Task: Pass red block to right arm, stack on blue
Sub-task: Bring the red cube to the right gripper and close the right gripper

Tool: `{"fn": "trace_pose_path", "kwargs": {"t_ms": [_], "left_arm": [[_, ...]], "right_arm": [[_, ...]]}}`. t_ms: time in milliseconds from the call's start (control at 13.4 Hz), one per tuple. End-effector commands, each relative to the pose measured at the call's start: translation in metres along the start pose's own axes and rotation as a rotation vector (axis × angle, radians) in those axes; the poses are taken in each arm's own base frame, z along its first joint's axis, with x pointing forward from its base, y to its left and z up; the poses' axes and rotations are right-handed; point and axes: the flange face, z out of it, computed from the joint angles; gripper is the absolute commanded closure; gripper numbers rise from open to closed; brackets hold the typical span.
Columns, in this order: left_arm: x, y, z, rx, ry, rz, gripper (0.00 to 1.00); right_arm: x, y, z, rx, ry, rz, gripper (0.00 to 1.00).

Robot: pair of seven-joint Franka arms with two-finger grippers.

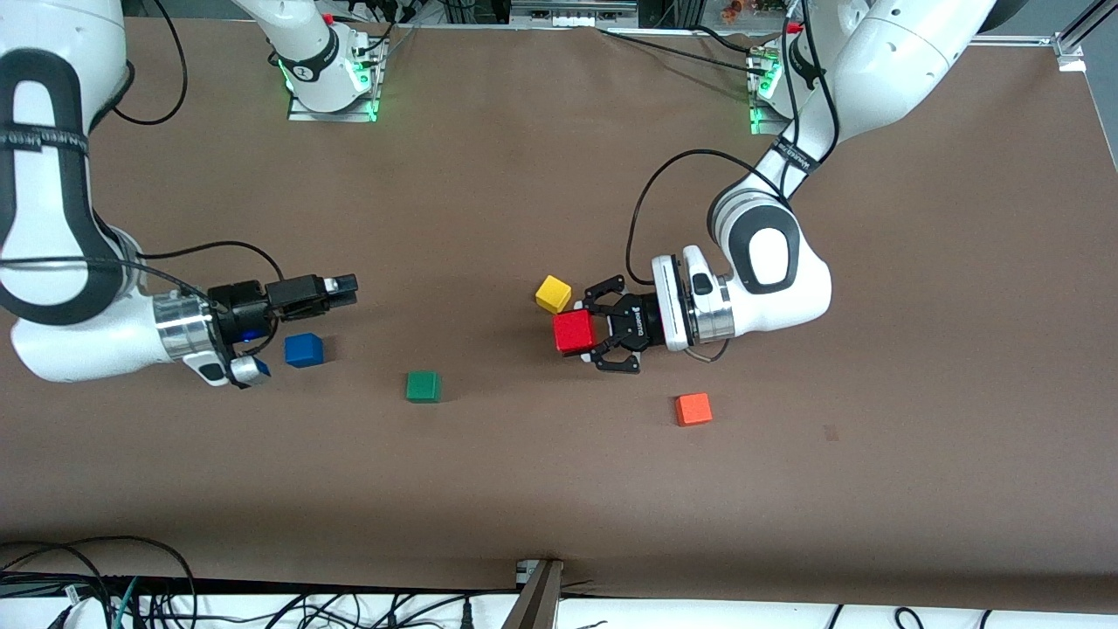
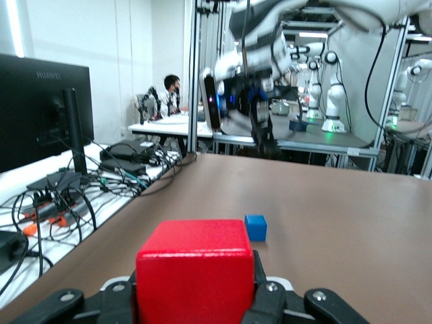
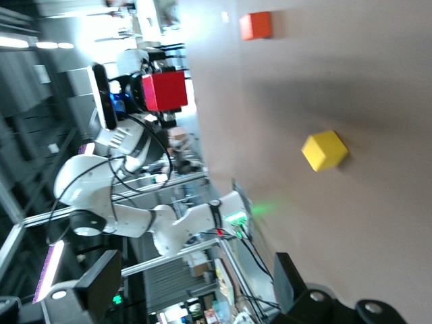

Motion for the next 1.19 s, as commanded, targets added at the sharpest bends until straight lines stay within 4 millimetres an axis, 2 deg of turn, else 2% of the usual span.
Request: {"fn": "trace_pose_path", "kwargs": {"t_ms": [0,149,597,821,1119], "left_arm": [[0.006,0.002,0.024,0.033,0.096,0.034,0.82],[0.005,0.013,0.041,0.053,0.145,0.043,0.82],[-0.005,0.036,0.069,0.029,0.15,0.034,0.81],[-0.007,0.037,0.082,0.024,0.161,0.032,0.82],[-0.012,0.032,0.087,0.036,0.177,0.015,0.82]], "right_arm": [[0.002,0.02,0.024,0.134,0.027,-0.033,0.0],[0.012,0.019,0.047,0.189,0.067,-0.03,0.0],[0.036,-0.002,0.117,0.199,0.178,-0.033,0.0],[0.041,-0.007,0.132,0.204,0.211,-0.031,0.0],[0.044,-0.011,0.144,0.218,0.235,-0.028,0.0]]}}
